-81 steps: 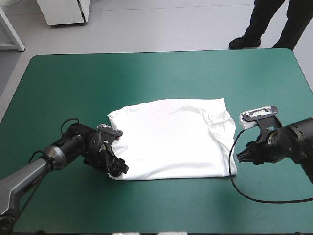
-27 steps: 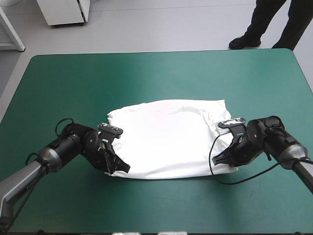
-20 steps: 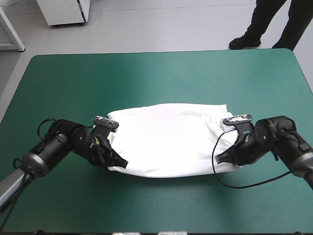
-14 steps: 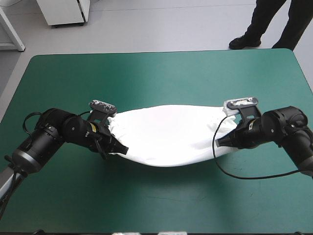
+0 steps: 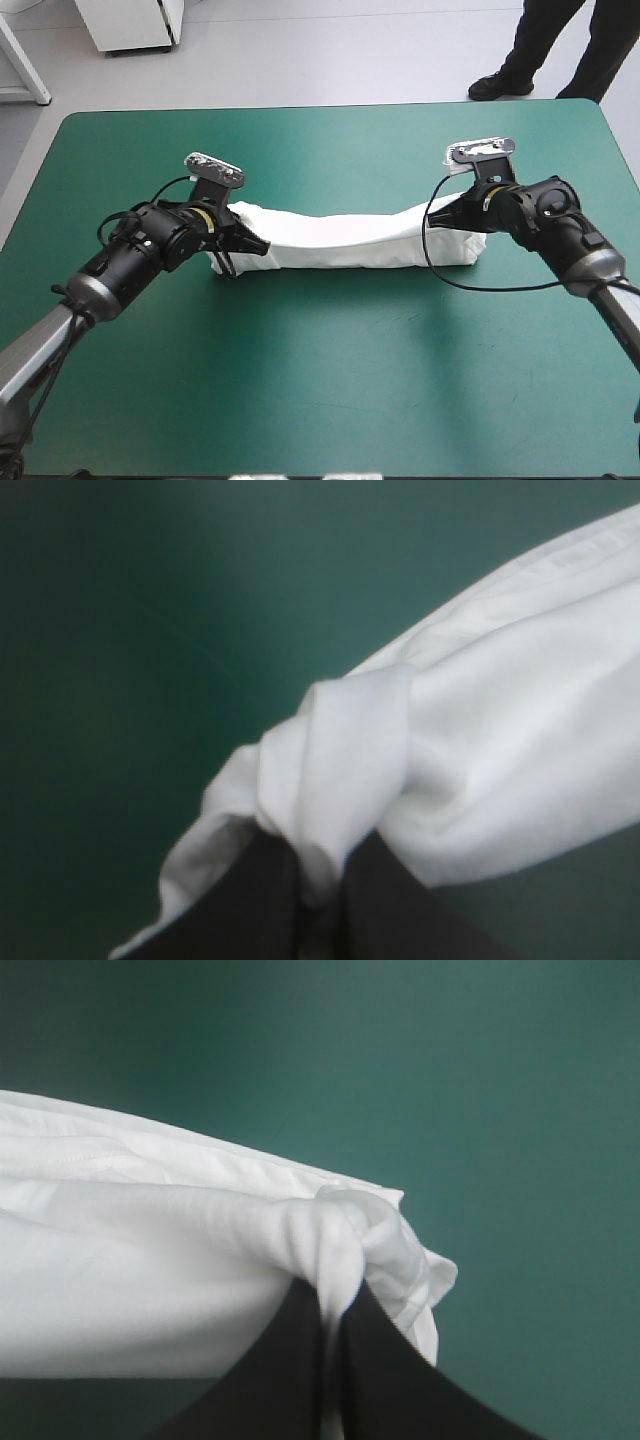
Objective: Fold the cloth
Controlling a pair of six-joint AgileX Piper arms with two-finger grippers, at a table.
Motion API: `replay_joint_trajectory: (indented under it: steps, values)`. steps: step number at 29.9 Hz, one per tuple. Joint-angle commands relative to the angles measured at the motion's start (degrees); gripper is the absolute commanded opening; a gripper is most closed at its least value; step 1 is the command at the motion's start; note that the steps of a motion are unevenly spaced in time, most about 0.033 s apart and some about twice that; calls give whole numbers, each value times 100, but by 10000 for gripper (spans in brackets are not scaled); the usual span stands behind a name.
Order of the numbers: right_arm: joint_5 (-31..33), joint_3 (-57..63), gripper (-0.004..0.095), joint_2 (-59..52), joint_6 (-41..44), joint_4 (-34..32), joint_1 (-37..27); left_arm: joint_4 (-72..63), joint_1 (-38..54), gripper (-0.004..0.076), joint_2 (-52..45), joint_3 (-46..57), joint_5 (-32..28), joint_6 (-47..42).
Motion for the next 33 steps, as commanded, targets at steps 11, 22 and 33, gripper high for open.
replay_joint_trajectory:
  steps: [11, 22, 33]
  values:
    - [-897, -197, -13, 1129, 26, -372, -33, 395, 185, -10, 1433, -234, -1320, -450]
    - [80, -877, 187, 1146, -209, -351, -33, 154, 474, -9, 1154, -635, -269, -300]
    - [392, -981, 397, 505, -315, -213, -33, -1039, 474, -8, 682, -635, 326, 798]
